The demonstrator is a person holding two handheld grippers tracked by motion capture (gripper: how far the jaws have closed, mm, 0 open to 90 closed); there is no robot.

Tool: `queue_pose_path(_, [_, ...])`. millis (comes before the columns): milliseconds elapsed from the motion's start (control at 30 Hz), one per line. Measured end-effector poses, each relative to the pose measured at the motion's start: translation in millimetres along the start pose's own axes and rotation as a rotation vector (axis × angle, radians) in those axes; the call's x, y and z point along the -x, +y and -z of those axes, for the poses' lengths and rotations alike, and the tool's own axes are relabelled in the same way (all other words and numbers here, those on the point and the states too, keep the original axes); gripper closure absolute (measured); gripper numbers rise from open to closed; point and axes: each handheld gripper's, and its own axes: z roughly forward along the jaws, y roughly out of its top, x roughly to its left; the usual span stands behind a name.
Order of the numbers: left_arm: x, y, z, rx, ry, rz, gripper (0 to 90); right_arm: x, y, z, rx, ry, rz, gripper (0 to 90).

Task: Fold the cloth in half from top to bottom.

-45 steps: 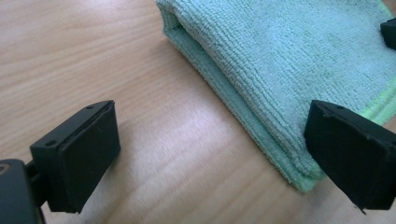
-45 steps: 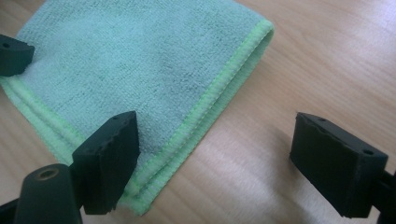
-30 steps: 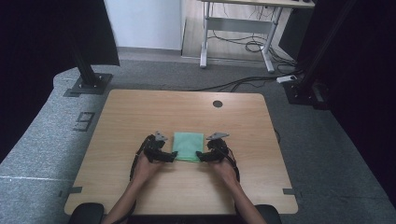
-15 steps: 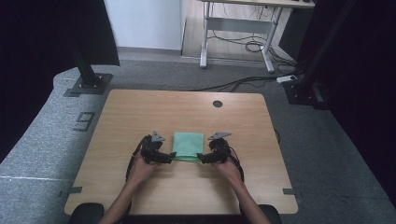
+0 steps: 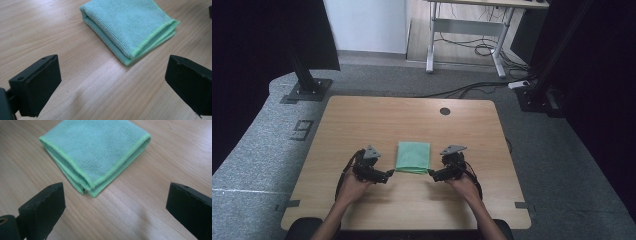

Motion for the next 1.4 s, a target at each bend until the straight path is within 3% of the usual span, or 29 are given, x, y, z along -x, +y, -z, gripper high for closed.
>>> queue_pose_path(200, [4.5,-5.0,8.7,-0.001,0.005,-0.035,0.0,-2.3,-5.3,14.9,0.012,-0.002,0.026,1.4])
queue_pose_path(367, [7.0,-12.8,16.2,0.009,0.001,-0.039,0.0,-3.4,-13.9,25.7,0.007,-0.004,0.040,0.0])
queue_pose_path(567, [7.1,-25.2,23.5,0.001,0.012,-0.053,0.0,-2.8,-26.7,36.2,0.011,-0.015,0.028,0.0])
queue_pose_path(800, [1.1,-43.2,27.6,-0.004,0.027,-0.024,0.0,4.6,-46.4,44.1,0.007,-0.042,-0.005,0.0])
queue_pose_path(1000, [-5.5,-57.0,25.8,-0.022,0.036,0.005,0.0,13.3,-64.1,42.1,-0.004,-0.065,-0.056,0.0])
queue_pose_path(1133, [-6.2,-61.4,21.8,-0.030,0.033,0.015,0.0,14.8,-72.0,38.4,-0.020,-0.075,-0.064,0.0])
queue_pose_path(1400, [0.9,-63.4,11.0,-0.088,0.047,-0.025,0.0,13.0,-81.2,29.6,-0.030,-0.080,-0.056,0.0])
